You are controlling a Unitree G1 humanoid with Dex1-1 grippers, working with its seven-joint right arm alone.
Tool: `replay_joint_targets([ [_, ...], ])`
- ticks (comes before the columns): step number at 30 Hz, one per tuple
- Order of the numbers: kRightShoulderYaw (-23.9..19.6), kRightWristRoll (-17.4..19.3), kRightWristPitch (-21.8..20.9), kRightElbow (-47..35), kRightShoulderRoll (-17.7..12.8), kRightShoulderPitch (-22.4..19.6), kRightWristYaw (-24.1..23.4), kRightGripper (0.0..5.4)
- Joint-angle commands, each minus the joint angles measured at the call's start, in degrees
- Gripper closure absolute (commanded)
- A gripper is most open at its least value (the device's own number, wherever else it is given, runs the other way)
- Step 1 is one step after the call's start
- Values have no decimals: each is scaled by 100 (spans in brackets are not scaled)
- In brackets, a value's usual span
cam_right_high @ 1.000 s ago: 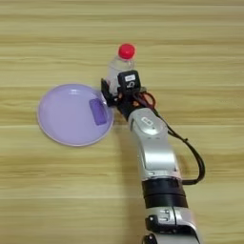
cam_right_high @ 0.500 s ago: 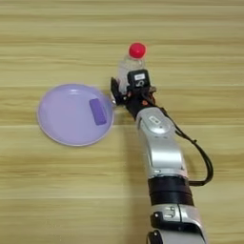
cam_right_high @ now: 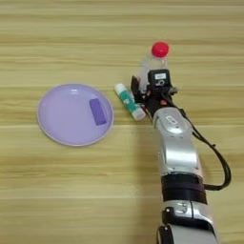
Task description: Move the objects on the table
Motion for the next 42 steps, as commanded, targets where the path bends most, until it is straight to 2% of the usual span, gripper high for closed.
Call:
replay_joint_targets([
  [1, -265, 144, -363, -259, -398, -598, -103, 223],
  [5, -359, 140, -407, -208, -501, -614, -149, 223],
  [9, -400, -54, -584, 31, -648, -613, -360, 223],
  [17, -417, -63, -694, 344, -750, -657, -490, 223],
  [29, -407, -163, -1081, 1290, -962, -798, -667, 223],
  [42, -409, -50, -1293, 1991, -977, -992, -593, 223],
])
